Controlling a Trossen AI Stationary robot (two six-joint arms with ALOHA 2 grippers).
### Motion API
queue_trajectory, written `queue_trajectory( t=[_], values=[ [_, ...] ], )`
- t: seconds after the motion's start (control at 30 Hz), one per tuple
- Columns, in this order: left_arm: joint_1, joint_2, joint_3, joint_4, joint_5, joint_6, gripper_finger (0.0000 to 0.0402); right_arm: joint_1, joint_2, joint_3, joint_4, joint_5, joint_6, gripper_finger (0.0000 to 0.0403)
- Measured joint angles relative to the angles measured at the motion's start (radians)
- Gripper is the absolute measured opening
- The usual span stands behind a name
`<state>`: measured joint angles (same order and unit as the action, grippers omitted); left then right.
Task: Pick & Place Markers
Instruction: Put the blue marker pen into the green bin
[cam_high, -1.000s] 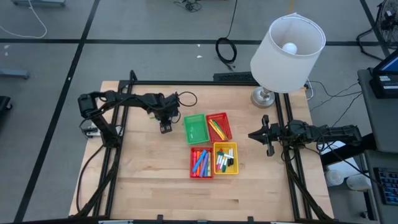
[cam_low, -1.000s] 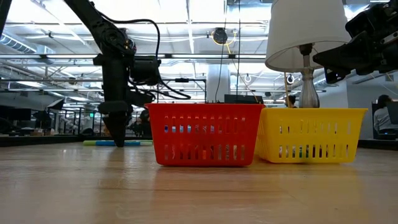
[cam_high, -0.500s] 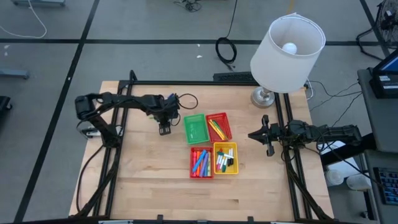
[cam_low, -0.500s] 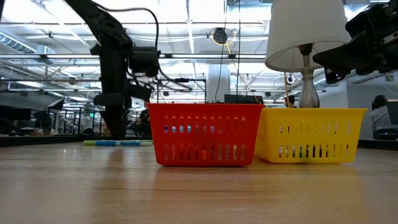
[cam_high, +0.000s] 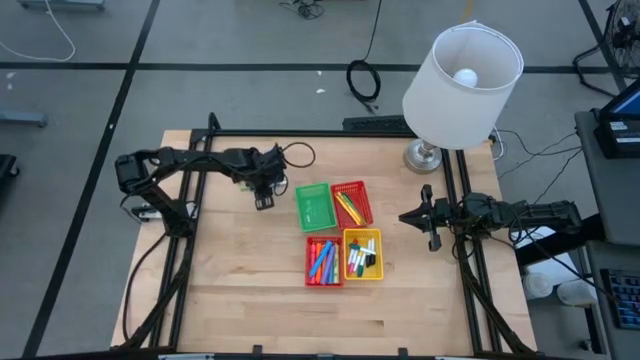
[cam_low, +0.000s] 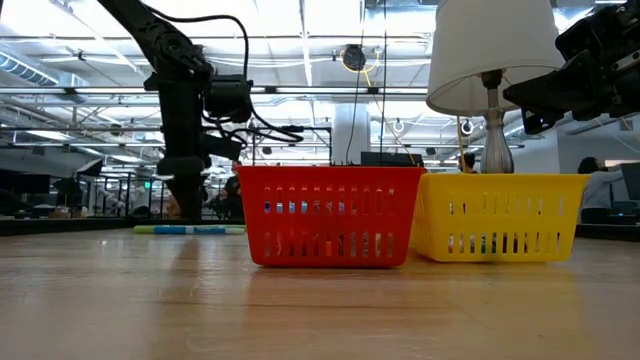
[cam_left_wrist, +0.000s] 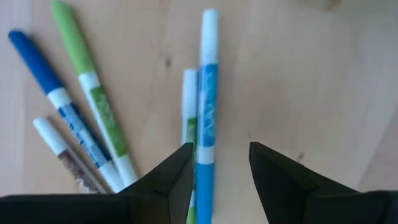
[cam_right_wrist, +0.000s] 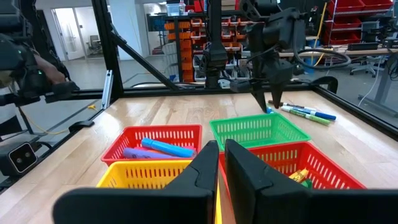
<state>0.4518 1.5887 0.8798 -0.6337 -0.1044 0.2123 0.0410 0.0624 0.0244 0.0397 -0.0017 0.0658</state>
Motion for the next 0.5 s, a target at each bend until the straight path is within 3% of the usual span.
queue_trajectory(
  t=[0.5],
  values=[
    [0.018,-0.002,-0.086,0.097,0.078,-0.004,0.0166,0.000,0.000,0.000,0.000,0.000,0.000,0.0018]
  ],
)
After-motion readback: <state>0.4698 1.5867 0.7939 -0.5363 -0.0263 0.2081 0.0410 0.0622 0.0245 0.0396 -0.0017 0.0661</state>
